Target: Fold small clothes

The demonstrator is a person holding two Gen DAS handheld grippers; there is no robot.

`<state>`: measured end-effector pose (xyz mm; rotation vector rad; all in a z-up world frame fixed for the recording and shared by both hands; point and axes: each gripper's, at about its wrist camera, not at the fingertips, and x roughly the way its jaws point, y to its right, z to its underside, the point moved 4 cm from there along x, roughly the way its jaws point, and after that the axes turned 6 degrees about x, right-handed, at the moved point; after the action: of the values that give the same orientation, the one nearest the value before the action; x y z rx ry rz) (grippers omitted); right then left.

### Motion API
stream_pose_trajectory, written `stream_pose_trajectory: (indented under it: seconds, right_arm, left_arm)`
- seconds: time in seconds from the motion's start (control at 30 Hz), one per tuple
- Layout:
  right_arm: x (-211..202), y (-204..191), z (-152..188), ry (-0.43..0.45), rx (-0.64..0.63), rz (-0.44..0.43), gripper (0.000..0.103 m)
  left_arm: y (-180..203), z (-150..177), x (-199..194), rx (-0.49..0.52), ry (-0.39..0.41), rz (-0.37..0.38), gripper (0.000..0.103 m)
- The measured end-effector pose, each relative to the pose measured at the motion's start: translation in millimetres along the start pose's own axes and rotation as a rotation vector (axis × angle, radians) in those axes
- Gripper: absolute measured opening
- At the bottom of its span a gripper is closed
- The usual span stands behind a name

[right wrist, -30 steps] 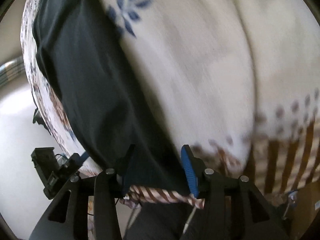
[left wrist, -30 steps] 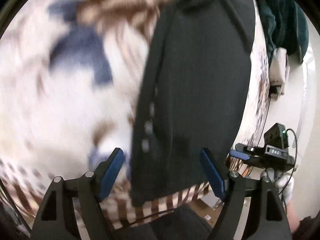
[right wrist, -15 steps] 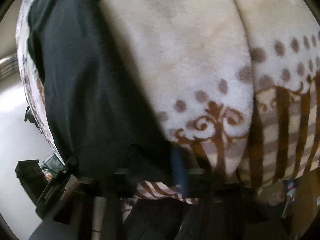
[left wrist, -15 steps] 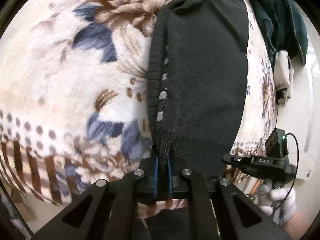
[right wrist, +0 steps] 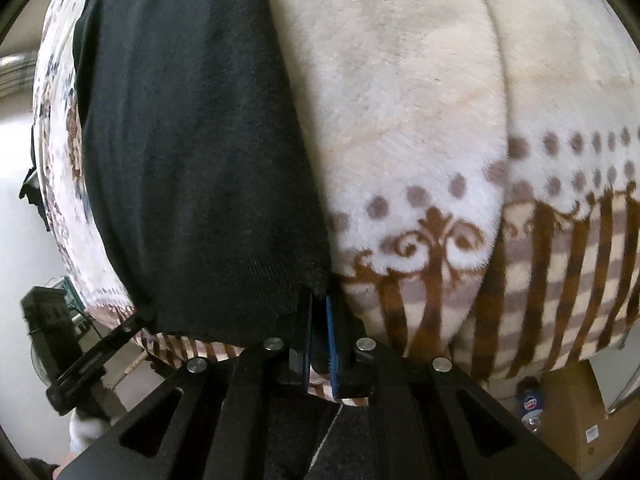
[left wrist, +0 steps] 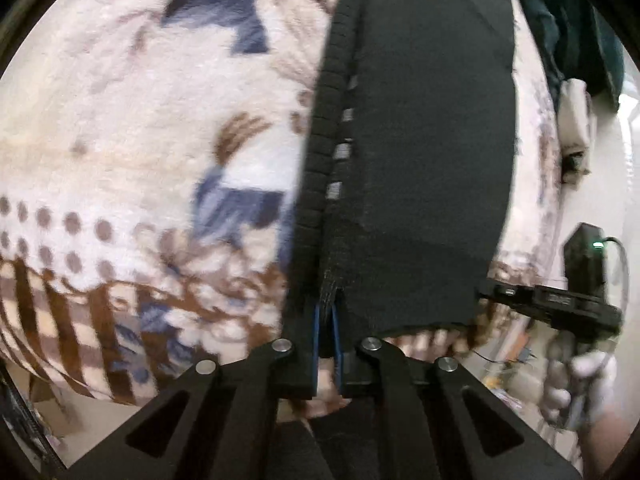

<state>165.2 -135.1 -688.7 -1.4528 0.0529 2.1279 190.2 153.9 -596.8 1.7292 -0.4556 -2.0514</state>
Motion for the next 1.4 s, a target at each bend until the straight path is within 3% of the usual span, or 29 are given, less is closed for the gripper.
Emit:
stream_pose_trajectory:
  seconds: [0.03, 0.07, 0.1, 0.13, 0.2, 0.27, 0.4, 0.43, 0.5, 0.63, 0.73, 0.87, 1.03, 1.17, 1.2, 1.23, 1.27, 1.3, 1.33, 1.37, 1.4]
  right_arm:
    - [0, 1, 0, -0.011, 0.008, -0.002, 0.014]
    - [0, 1, 1, -0.014, 0.016, -0.003, 0.027]
    - [2, 1, -1, -0.009, 0.023, -0.01, 0.035]
    - [0, 1, 0, 0.006, 0.028, -0.017, 0.039]
    - [-9, -2, -1, 0.061, 0.017, -0.011, 0.039]
    - [-13, -6, -3, 0.081, -0.008, 0.001, 0.039]
    - [-7, -16, -6, 0.069, -0.019, 0.005, 0.039]
    - [-3, -20, -4, 0.069, -0.018, 0.009, 0.039]
    - [1, -24, -5, 0.07, -0.024, 0.03, 0.039]
    - [11, -32, -4, 0.071, -0.032, 0.081, 0.039]
    - [12, -39, 2, 0.089, -0.054, 0.12, 0.007]
    - [5, -52, 14, 0.097, -0.106, 0.162, 0.006]
    - [8, -58, 16, 0.071, -0.111, 0.195, 0.006]
    - [25, -55, 3, 0.034, -0.056, 0.157, 0.007]
    - [26, -54, 1, 0.022, -0.039, 0.128, 0.008]
    - [26, -53, 0, 0.012, -0.034, 0.116, 0.009]
    - [24, -52, 0, -0.001, -0.025, 0.074, 0.017]
    - [22, -50, -2, -0.002, -0.019, 0.049, 0.024]
    - [19, -47, -3, 0.006, -0.01, 0.008, 0.044]
    - [17, -46, -5, 0.009, -0.009, -0.011, 0.052]
    - [19, -45, -6, 0.005, -0.009, -0.041, 0.053]
  left_arm:
    - [0, -3, -3, -0.021, 0.004, 0.024, 0.009]
    - [0, -4, -5, -0.021, 0.014, 0.015, 0.012]
    - [-5, -8, -13, -0.011, 0.03, -0.001, 0.024]
    - [-4, -12, -17, -0.004, 0.046, -0.003, 0.038]
    - [-2, -22, -24, -0.019, 0.08, 0.036, 0.052]
    - [11, -34, -16, -0.041, 0.106, 0.081, 0.052]
    - [19, -45, 8, -0.003, 0.082, 0.025, 0.049]
    - [21, -45, 11, 0.002, 0.097, 0.008, 0.038]
    - [23, -44, 14, 0.019, 0.133, -0.052, 0.005]
    - [21, -27, -3, 0.007, 0.185, -0.037, 0.004]
    - [27, -16, -16, 0.015, 0.199, -0.026, 0.004]
    - [33, -13, -20, 0.015, 0.189, -0.026, 0.004]
    - [6, -22, 14, -0.044, 0.135, -0.049, 0.005]
    - [13, -31, 15, -0.032, 0.078, -0.015, 0.009]
    - [15, -31, 9, -0.034, 0.08, 0.012, 0.014]
    - [17, -31, 1, -0.035, 0.089, 0.029, 0.029]
    - [17, -31, -7, -0.032, 0.109, 0.053, 0.041]
    - [15, -31, -11, -0.027, 0.121, 0.075, 0.066]
    - [12, -32, -12, -0.021, 0.131, 0.085, 0.072]
    - [7, -33, -7, -0.024, 0.126, 0.077, 0.072]
    - [3, -35, -2, -0.034, 0.114, 0.084, 0.072]
